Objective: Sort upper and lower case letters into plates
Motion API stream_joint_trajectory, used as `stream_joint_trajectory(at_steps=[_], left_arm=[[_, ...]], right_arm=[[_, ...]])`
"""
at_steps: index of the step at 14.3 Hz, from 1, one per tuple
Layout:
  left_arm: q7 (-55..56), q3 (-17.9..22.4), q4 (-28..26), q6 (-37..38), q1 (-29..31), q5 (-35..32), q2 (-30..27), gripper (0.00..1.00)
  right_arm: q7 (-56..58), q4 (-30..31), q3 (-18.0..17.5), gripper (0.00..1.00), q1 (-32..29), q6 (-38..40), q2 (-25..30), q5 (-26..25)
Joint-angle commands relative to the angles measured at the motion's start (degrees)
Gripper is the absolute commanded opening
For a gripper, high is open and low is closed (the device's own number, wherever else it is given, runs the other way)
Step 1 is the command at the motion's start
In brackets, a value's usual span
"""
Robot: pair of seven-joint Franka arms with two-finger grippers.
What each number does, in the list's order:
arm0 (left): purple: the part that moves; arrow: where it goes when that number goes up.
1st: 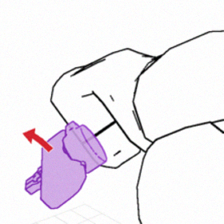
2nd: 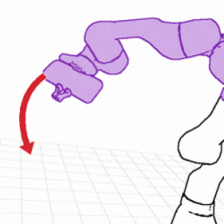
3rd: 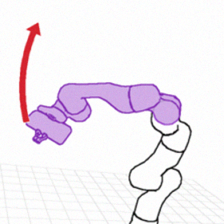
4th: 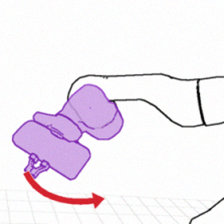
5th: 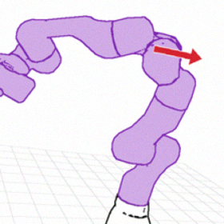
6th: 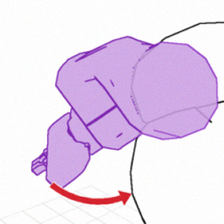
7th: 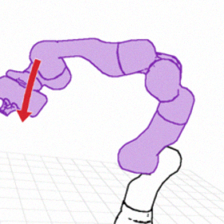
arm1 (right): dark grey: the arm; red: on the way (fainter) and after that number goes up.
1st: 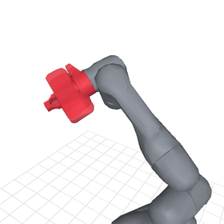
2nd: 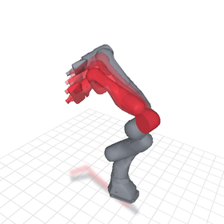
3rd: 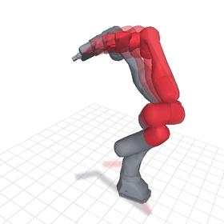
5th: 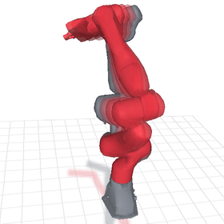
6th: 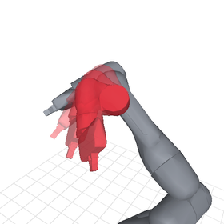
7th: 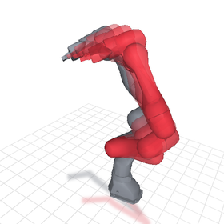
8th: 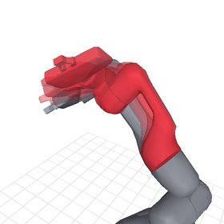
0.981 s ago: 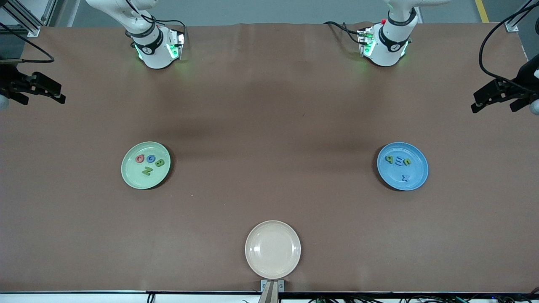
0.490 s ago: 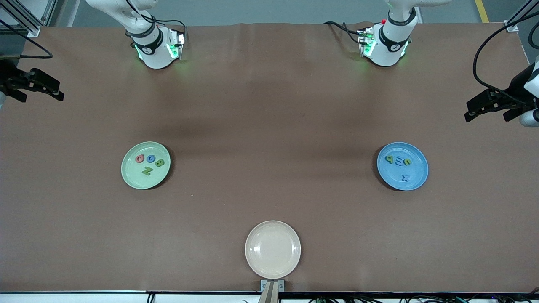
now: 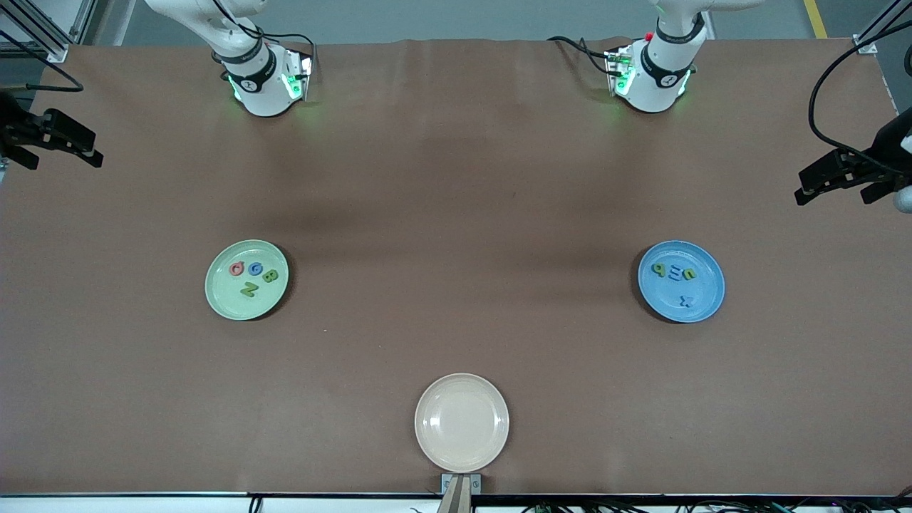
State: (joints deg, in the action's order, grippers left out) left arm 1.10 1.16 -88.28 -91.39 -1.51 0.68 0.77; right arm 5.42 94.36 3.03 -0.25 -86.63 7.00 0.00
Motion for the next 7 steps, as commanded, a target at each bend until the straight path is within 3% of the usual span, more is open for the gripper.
stream_joint_trajectory(at_steps=[1,7], left_arm=[[-0.1,0.2,0.9,1.1,0.2,1.1,-0.5,1.0],[-0.7,0.3,1.1,0.9,0.4,1.0,-1.0,1.0]], right_arm=[[1.4,-0.7,-0.3,1.0,-1.0,1.6,1.0,0.2],[1.2,-2.4,-0.2,1.0,-2.1,5.7,0.9,1.1]])
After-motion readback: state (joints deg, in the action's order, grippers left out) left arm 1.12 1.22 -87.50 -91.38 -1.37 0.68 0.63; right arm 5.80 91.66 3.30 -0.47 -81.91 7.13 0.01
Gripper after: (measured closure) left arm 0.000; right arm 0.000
